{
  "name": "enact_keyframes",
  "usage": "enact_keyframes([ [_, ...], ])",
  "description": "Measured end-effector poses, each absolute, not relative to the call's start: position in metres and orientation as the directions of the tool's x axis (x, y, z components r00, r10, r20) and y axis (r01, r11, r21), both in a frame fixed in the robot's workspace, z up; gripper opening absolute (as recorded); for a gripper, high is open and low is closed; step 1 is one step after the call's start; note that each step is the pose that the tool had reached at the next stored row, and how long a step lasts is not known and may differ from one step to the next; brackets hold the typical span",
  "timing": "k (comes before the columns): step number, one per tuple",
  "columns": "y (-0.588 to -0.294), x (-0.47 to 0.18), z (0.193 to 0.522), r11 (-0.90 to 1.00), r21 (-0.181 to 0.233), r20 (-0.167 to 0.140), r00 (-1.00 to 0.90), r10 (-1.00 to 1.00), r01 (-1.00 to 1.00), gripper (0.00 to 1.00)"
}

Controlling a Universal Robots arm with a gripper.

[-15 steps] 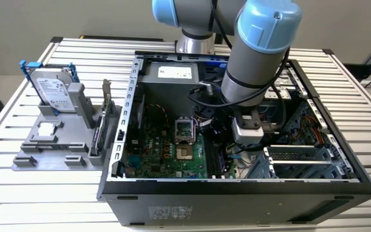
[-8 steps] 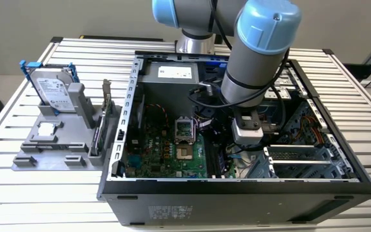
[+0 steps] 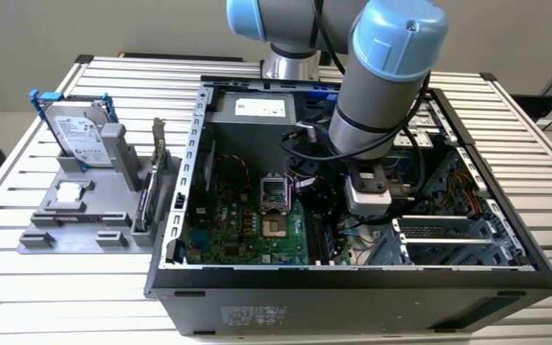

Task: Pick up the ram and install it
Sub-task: 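Insert the ram into the slot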

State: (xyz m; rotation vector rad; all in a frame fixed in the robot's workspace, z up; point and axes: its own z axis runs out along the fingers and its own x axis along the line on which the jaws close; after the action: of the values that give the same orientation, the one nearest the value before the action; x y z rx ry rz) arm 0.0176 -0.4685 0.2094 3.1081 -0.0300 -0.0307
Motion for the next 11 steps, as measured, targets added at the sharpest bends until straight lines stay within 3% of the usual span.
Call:
enact_keyframes([
  [11,-0.469,0.018,0.228,-0.999,0.032,-0.020,1.000,-0.020,-0.019,1.00],
])
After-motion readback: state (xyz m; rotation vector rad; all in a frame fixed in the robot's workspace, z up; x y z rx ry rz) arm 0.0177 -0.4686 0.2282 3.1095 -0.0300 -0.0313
